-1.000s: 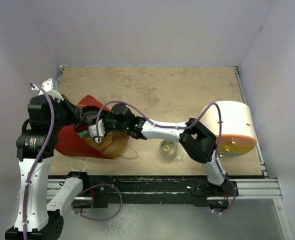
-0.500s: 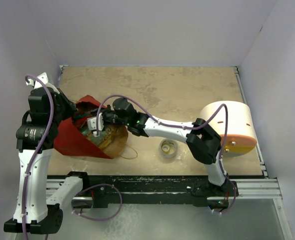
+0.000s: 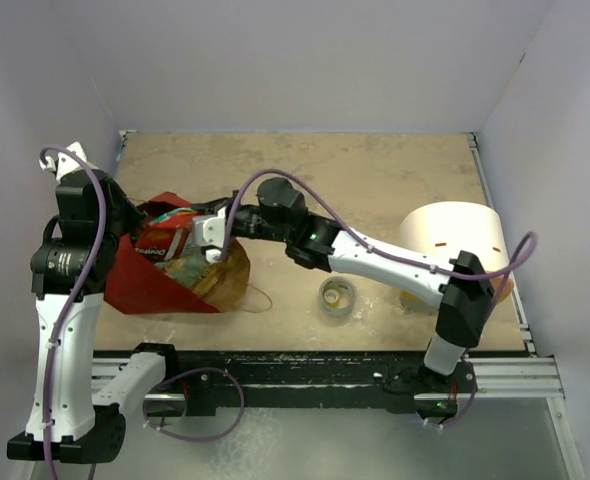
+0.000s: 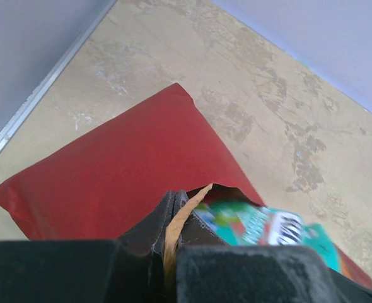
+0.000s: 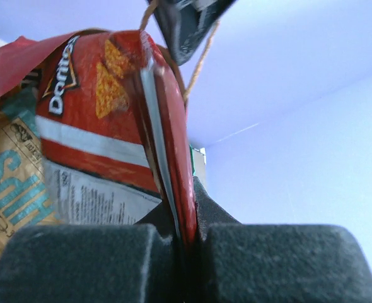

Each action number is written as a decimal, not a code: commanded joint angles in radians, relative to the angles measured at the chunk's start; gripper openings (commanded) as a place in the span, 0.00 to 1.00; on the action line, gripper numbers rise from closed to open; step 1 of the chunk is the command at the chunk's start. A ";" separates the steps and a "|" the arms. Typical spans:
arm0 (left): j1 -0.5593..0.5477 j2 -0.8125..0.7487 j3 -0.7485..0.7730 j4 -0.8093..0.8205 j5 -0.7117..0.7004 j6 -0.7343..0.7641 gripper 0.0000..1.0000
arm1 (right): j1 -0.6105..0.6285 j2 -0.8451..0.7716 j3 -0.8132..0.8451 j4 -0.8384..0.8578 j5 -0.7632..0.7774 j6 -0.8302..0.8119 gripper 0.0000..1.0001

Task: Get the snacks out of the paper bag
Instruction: Take out the snack from the paper bag, then place the snack in the paper bag.

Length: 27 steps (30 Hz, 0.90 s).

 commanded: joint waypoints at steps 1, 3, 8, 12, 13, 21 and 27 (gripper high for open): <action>0.000 -0.025 0.045 0.022 -0.111 0.007 0.00 | -0.005 -0.144 0.003 0.028 0.038 0.097 0.00; 0.000 -0.029 0.044 0.018 -0.118 0.008 0.00 | -0.005 -0.204 -0.018 0.010 0.058 0.138 0.00; 0.000 -0.045 0.020 0.023 -0.118 0.007 0.00 | -0.008 -0.342 -0.070 -0.061 0.082 0.216 0.00; 0.000 -0.058 0.000 0.032 -0.114 0.008 0.00 | -0.061 -0.412 -0.085 -0.186 0.142 0.283 0.00; 0.000 -0.061 -0.004 0.032 -0.113 0.008 0.00 | -0.100 -0.426 -0.098 -0.201 0.136 0.295 0.00; 0.000 -0.066 -0.016 0.044 -0.008 0.024 0.00 | -0.196 -0.449 -0.122 -0.140 0.011 0.514 0.00; 0.000 -0.067 0.001 0.066 0.078 0.095 0.00 | -0.191 -0.319 -0.047 0.009 -0.115 0.814 0.00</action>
